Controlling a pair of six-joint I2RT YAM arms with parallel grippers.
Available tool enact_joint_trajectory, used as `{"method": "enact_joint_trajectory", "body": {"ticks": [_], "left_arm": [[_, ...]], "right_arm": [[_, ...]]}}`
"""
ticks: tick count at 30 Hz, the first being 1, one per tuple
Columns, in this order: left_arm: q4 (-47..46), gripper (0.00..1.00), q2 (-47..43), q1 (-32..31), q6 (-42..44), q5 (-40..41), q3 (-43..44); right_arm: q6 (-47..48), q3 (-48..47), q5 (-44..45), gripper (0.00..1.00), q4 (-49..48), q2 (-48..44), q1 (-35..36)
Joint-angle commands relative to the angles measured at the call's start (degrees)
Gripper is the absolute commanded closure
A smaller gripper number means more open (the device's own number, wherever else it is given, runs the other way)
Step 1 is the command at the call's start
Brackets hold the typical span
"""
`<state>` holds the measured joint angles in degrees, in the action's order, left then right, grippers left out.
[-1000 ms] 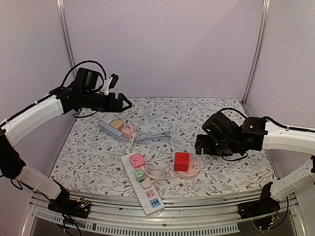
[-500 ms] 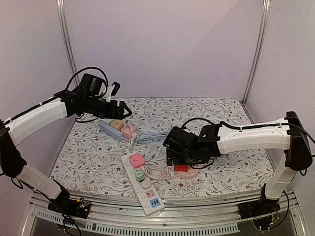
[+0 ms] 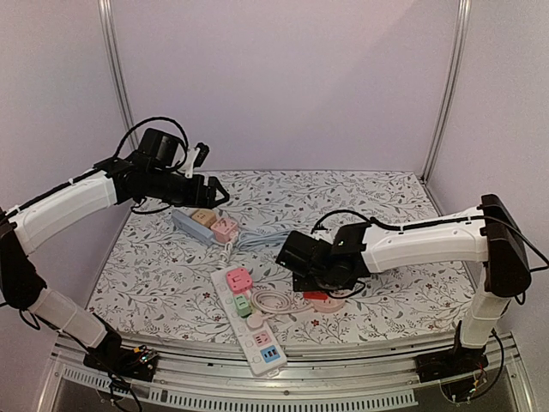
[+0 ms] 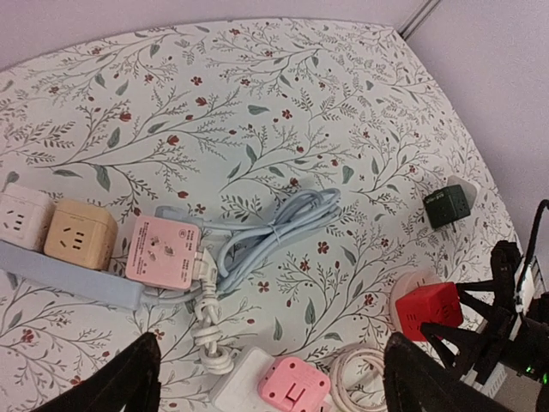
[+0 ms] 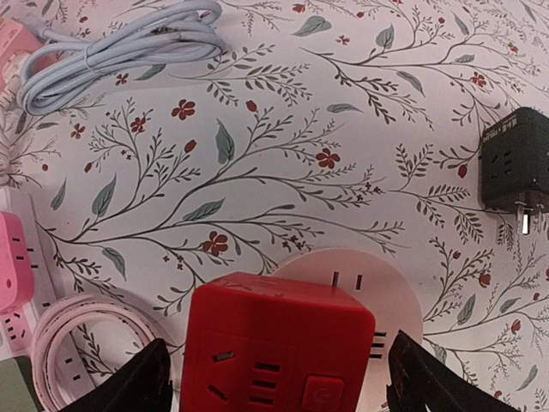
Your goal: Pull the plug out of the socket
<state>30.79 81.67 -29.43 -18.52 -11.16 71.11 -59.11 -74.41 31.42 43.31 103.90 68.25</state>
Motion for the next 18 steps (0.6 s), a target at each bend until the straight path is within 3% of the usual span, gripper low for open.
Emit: {"method": "enact_joint_trajectory", "body": {"ticks": [1, 8, 14, 18], "left_arm": [[0.25, 0.12, -0.19, -0.72, 0.91, 0.71, -0.18], [0.40, 0.12, -0.02, -0.72, 0.84, 0.80, -0.21], [0.34, 0.12, 0.49, -1.10, 0.43, 0.08, -0.27], [0.31, 0.12, 1.66, -2.08, 0.08, -1.21, -0.27]], "right_arm": [[-0.17, -2.11, 1.41, 0.19, 0.10, 2.88, 0.37], [-0.20, -2.00, 1.54, 0.34, -0.84, 3.86, 0.38], [0.30, -0.80, 1.21, 0.54, -2.99, 3.15, 0.38], [2.33, 2.61, -0.22, 0.68, -9.38, 0.80, 0.34]]}}
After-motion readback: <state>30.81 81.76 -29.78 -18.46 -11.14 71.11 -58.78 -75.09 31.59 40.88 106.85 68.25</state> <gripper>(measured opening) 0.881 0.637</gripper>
